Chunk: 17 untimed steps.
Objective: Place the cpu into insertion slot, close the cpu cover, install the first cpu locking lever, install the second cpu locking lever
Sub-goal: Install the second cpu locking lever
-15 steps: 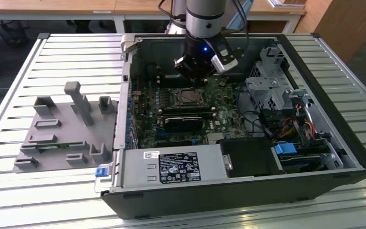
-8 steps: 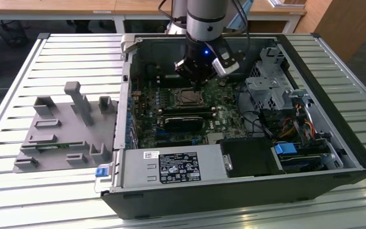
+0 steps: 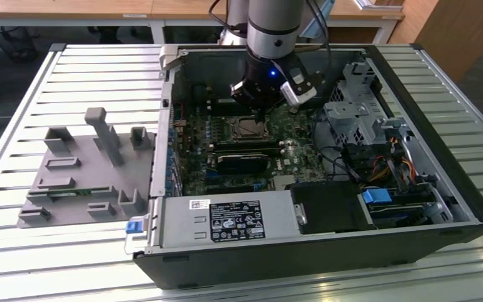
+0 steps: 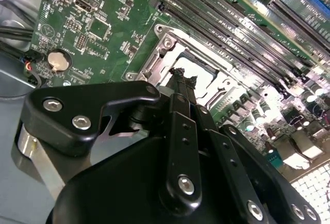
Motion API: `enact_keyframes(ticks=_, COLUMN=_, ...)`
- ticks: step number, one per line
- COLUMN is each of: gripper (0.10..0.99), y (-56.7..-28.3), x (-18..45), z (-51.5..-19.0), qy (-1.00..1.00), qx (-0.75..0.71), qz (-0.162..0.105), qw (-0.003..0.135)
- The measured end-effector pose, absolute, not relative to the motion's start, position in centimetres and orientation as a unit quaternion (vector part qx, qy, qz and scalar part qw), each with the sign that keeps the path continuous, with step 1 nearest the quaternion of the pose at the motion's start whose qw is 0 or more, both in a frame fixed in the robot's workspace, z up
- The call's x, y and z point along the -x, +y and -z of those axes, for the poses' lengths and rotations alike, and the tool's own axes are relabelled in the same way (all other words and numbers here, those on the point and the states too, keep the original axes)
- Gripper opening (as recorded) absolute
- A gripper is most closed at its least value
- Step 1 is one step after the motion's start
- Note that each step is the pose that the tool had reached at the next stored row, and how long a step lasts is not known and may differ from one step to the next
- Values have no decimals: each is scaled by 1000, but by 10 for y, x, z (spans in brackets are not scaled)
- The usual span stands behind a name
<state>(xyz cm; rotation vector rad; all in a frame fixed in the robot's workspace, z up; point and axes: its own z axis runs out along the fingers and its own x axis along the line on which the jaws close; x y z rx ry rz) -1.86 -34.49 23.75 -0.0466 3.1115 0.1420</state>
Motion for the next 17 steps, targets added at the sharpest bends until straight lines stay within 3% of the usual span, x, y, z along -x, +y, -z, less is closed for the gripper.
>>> enact_keyframes(ticks=17, gripper=106, y=-355, x=18, z=-237, qy=998, qx=14, qz=-66, qw=7)
